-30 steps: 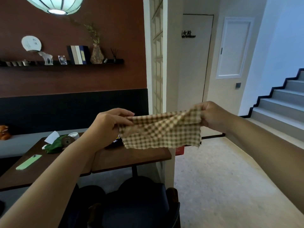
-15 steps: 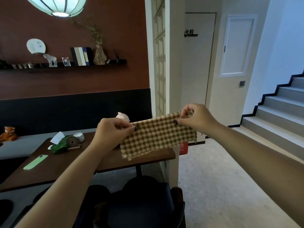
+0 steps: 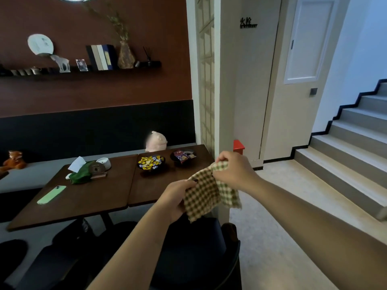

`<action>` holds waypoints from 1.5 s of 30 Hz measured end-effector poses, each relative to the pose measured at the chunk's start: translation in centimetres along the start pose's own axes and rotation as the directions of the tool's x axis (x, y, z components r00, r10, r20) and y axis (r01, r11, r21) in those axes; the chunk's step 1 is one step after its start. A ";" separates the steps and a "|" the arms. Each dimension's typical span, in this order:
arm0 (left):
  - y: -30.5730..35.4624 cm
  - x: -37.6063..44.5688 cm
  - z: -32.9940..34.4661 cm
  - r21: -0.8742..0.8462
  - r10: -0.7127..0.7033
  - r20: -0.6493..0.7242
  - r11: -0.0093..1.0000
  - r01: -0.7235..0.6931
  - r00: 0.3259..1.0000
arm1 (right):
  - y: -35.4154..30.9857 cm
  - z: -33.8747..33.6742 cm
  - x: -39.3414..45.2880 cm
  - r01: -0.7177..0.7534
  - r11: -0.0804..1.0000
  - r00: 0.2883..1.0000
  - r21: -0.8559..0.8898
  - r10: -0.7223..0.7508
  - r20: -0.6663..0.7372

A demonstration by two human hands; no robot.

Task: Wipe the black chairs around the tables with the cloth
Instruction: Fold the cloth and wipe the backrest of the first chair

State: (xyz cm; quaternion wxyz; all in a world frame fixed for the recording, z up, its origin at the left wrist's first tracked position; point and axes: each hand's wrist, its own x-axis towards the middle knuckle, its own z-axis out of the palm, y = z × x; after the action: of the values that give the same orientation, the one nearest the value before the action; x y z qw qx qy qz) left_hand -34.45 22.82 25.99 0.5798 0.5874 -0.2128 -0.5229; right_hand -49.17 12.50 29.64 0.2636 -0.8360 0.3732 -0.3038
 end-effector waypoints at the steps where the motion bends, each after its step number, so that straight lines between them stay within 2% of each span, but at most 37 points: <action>1: -0.4 0.2 0.2 -0.038 0.002 0.009 0.999 -0.002 1.000 | -0.3 0.5 -0.6 0.026 0.999 0.999 0.019 -0.027 0.028; 4: -1.4 0.8 0.5 -0.181 -0.010 0.069 0.983 0.022 0.998 | -0.7 2.2 -2.2 0.025 0.990 0.994 0.140 -0.039 0.098; 6: -2.3 1.1 0.4 -0.304 -0.035 0.166 0.949 0.085 0.985 | -0.4 3.3 -3.1 -0.050 0.965 0.980 0.256 -0.003 0.201; 8: -3.5 1.7 0.1 -0.353 -0.046 0.261 0.925 0.139 0.964 | 0.9 4.3 -4.1 -0.152 0.920 0.961 0.361 0.052 0.271; 10: -4.8 2.3 0.0 -0.300 -0.038 0.296 0.945 0.130 0.954 | 2.8 5.1 -5.1 -0.146 0.912 0.979 0.383 0.076 0.191; 12: -6.0 2.7 0.4 -0.224 -0.002 0.241 0.973 0.057 0.971 | 4.8 5.6 -5.9 -0.123 0.937 0.992 0.327 0.121 0.026; 14: -7.2 3.1 0.9 -0.146 0.023 0.168 0.989 0.001 0.986 | 6.6 5.7 -6.3 -0.185 0.944 0.975 0.275 0.211 -0.068; 15: -7.6 3.3 1.3 -0.106 0.026 0.154 0.994 -0.010 0.988 | 7.5 5.6 -6.3 -0.256 0.930 0.959 0.263 0.279 -0.052; 17: -8.4 3.7 2.0 -0.024 0.033 0.147 0.999 -0.030 0.989 | 9.4 5.2 -6.0 -0.414 0.859 0.909 0.302 0.407 0.088; 19: -9.1 4.2 2.8 0.053 0.050 0.135 0.997 -0.058 0.990 | 11.3 4.8 -5.7 -0.486 0.800 0.873 0.352 0.429 0.231; 21: -10.0 5.1 3.7 0.119 0.077 0.113 0.989 -0.091 0.991 | 13.2 4.5 -5.6 -0.496 0.807 0.861 0.320 0.408 0.305; 24: -12.2 6.8 5.2 0.170 0.096 0.044 0.980 -0.102 0.994 | 16.5 4.3 -5.3 -0.502 0.836 0.855 0.221 0.440 0.276; 27: -15.3 9.2 6.6 0.099 0.049 -0.082 0.994 -0.041 0.995 | 20.1 4.3 -5.1 -0.509 0.831 0.861 0.224 0.497 0.111; 30: -19.5 11.8 7.1 0.149 0.026 -0.208 0.989 0.005 0.978 | 23.7 5.4 -5.4 -0.451 0.863 0.887 0.228 0.462 0.006; 32: -22.7 13.4 6.8 0.312 0.067 -0.251 0.950 0.016 0.966 | 25.9 7.2 -5.6 -0.376 0.908 0.921 0.183 0.388 -0.031; 34: -25.8 14.6 6.4 0.496 0.093 -0.253 0.867 0.046 0.963 | 27.5 9.8 -6.0 -0.319 0.931 0.944 0.179 0.329 -0.029; 36: -28.5 15.6 5.9 0.604 0.078 -0.244 0.792 0.089 0.967 | 28.8 13.1 -6.7 -0.301 0.936 0.953 0.184 0.302 0.022; 39: -31.1 16.6 4.9 0.719 0.049 -0.237 0.680 0.141 0.970 | 30.3 17.8 -8.5 -0.360 0.907 0.927 0.216 0.323 0.188; 41: -31.9 17.2 3.7 0.722 0.043 -0.292 0.665 0.191 0.955 | 31.0 19.9 -9.9 -0.340 0.904 0.923 0.259 0.267 0.279; 42: -32.1 17.5 3.1 0.690 0.045 -0.337 0.691 0.214 0.940 | 31.4 20.6 -10.4 -0.303 0.914 0.928 0.270 0.218 0.301; 45: -32.5 18.5 2.1 0.602 0.028 -0.403 0.761 0.242 0.915 | 32.1 22.0 -11.4 -0.182 0.954 0.950 0.238 0.108 0.293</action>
State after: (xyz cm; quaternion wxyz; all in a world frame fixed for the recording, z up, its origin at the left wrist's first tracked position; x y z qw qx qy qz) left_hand -41.11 13.77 -9.71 0.3434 0.8523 -0.2240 -0.3246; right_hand -54.66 7.42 -10.21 0.4434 -0.7979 0.3502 -0.2102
